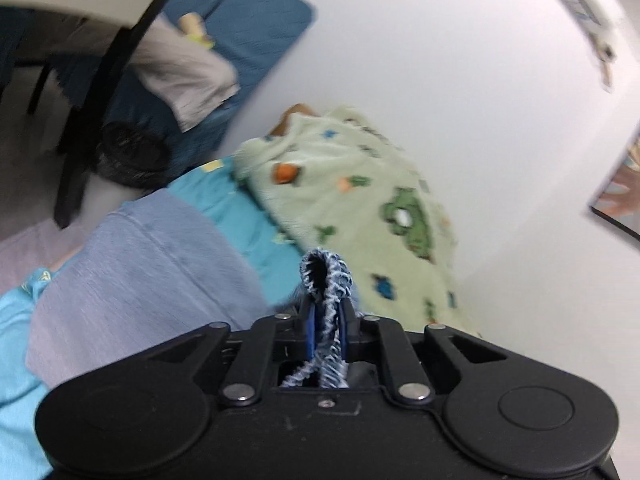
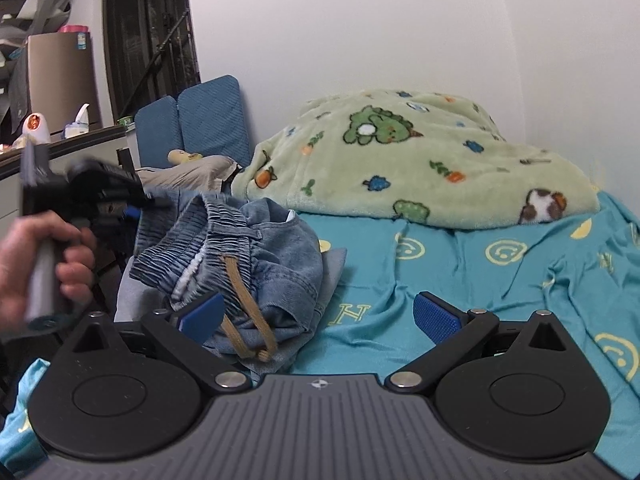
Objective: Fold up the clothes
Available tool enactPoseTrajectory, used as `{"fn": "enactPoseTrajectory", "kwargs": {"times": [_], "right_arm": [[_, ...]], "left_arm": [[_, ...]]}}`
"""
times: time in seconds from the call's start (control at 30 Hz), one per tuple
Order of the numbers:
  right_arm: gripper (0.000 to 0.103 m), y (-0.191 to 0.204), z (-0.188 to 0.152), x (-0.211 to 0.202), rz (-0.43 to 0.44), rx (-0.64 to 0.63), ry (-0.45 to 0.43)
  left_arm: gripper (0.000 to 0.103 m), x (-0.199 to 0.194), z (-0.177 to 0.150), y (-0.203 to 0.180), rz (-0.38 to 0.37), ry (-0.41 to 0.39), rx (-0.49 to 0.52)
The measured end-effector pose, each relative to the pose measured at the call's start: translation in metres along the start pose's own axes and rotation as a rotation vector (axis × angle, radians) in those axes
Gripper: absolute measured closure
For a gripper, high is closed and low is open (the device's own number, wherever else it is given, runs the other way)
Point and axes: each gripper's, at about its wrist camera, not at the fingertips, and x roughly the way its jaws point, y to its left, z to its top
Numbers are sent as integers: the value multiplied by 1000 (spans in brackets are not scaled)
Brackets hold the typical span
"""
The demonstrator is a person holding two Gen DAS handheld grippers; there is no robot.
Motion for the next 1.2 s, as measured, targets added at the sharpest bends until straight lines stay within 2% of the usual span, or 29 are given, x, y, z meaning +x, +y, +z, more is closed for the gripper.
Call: {"fn": "enactPoseTrajectory", "kwargs": {"times": [0.1, 0.2, 0.37, 0.4, 0.47, 0.6, 0.67, 0.8, 0.9, 0.97, 1.07, 1.2], "right_arm": [[1, 4, 1, -7, 1, -17, -27], [2, 6, 1, -10, 6, -24, -48], [5, 10, -1, -5, 19, -32, -36], [6, 12, -2, -4, 11, -48, -33], [14, 16, -4, 0, -3, -81, -23], [21, 14, -8, 16, 13, -101, -5], [28, 14, -10, 23, 21, -106, -4], [30, 21, -4, 28, 81, -108, -56], [34, 28, 0, 44, 97, -134, -46], [41, 33, -1, 52, 95, -157, -41], [46, 35, -2, 62, 91, -182, -47], [56, 32, 1, 74, 96, -149, -35]], "left_arm": [[94, -33, -14, -26, -33, 1, 49], [94, -65, -33, -37, -43, 7, 57], [94, -96, -60, -37, -12, 40, 67], [94, -97, -62, -35, 0, 43, 66], [94, -95, -64, -32, 16, 43, 58], [93, -93, -66, -24, 47, 42, 41], [93, -91, -67, -21, 63, 42, 32], [91, -89, -69, -14, 95, 41, 15], [91, -87, -71, -10, 111, 36, 6], [91, -85, -72, -8, 119, 31, 2], [90, -81, -73, -6, 134, 29, 0], [90, -76, -76, -6, 157, 34, 13]]}}
